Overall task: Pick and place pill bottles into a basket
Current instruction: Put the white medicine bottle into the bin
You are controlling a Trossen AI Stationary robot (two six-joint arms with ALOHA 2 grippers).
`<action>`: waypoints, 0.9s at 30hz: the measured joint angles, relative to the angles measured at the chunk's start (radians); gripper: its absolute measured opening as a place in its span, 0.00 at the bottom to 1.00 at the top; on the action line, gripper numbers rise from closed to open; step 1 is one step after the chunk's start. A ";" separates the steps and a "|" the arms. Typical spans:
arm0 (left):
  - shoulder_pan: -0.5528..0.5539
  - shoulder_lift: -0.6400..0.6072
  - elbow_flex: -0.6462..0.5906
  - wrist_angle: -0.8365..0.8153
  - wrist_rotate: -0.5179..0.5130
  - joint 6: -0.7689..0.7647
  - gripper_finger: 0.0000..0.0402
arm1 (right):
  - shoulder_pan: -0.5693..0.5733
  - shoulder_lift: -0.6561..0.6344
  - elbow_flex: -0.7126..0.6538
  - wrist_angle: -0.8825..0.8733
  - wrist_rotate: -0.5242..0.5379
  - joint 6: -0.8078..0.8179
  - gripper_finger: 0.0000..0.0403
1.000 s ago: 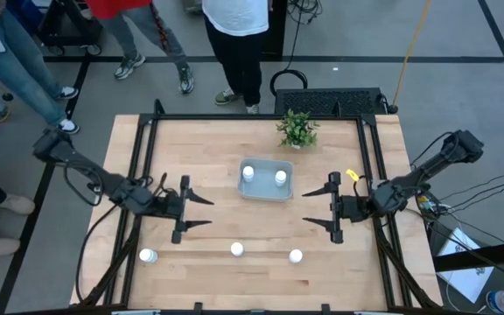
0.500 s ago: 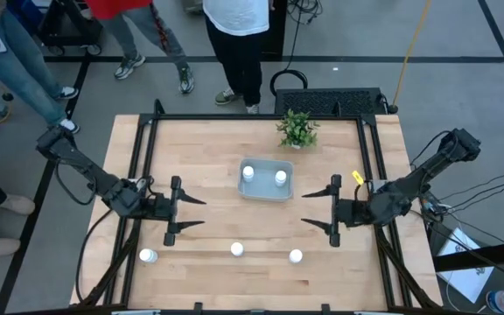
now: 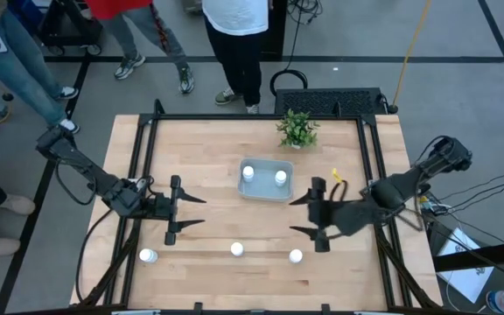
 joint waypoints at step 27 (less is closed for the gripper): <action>0.000 0.000 0.000 -0.018 0.000 -0.009 0.60 | -0.031 0.322 0.132 -0.314 -0.342 0.360 0.69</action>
